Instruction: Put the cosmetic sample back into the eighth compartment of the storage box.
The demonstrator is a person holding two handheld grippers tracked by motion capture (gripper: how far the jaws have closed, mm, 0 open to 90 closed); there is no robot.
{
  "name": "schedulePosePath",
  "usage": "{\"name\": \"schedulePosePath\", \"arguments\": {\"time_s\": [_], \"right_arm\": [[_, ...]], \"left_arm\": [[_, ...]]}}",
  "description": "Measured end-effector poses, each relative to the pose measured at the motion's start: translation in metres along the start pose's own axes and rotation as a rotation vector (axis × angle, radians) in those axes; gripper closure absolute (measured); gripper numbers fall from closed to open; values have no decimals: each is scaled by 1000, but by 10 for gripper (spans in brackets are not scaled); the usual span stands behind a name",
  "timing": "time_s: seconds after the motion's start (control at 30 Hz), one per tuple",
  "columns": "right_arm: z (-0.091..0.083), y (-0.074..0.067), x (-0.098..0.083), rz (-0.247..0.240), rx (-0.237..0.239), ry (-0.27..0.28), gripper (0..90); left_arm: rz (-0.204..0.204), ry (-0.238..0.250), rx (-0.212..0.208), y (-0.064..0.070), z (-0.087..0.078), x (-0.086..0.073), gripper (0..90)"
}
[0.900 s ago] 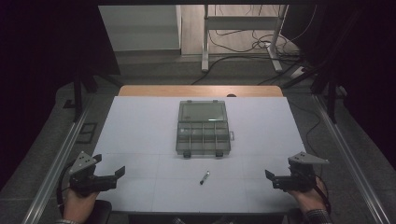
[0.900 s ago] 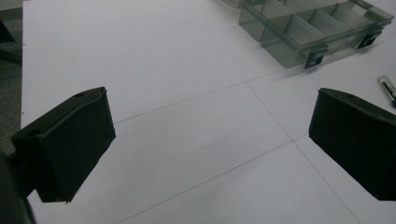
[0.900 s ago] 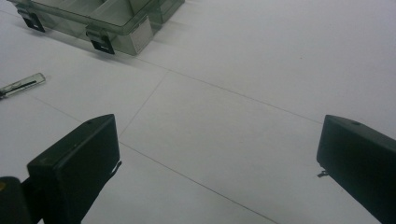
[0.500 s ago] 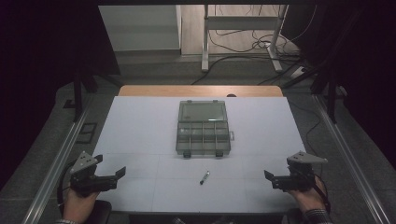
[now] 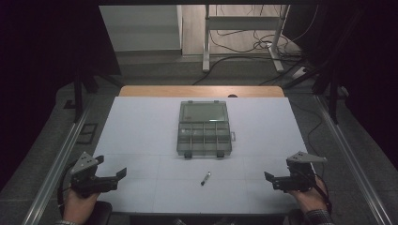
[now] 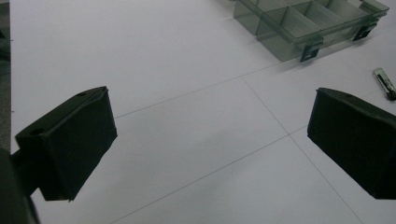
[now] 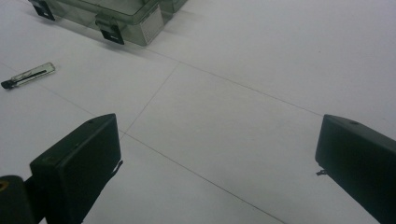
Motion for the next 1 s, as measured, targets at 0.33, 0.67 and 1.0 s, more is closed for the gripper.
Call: {"name": "schedulePosePath", "arguments": {"time_s": [0.33, 0.67, 1.0], "right_arm": [[3, -5, 6, -17, 44, -7, 8], [5, -13, 15, -45, 67, 2, 8], [8, -22, 25, -76, 96, -6, 0]], "left_arm": [[-3, -1, -7, 0, 0, 0, 17], [-5, -3, -10, -1, 1, 0, 17], [-6, -4, -11, -1, 1, 0, 18]]}}
Point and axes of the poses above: each handheld gripper's, and its own axes: z roughly forward along the jaws, x roughly out of its top, y roughly to its right, the point moved 3 cm from there along z, roughly forward along the jaws, and after that the axes turned 13 degrees about -y, right-handed, at the moved point
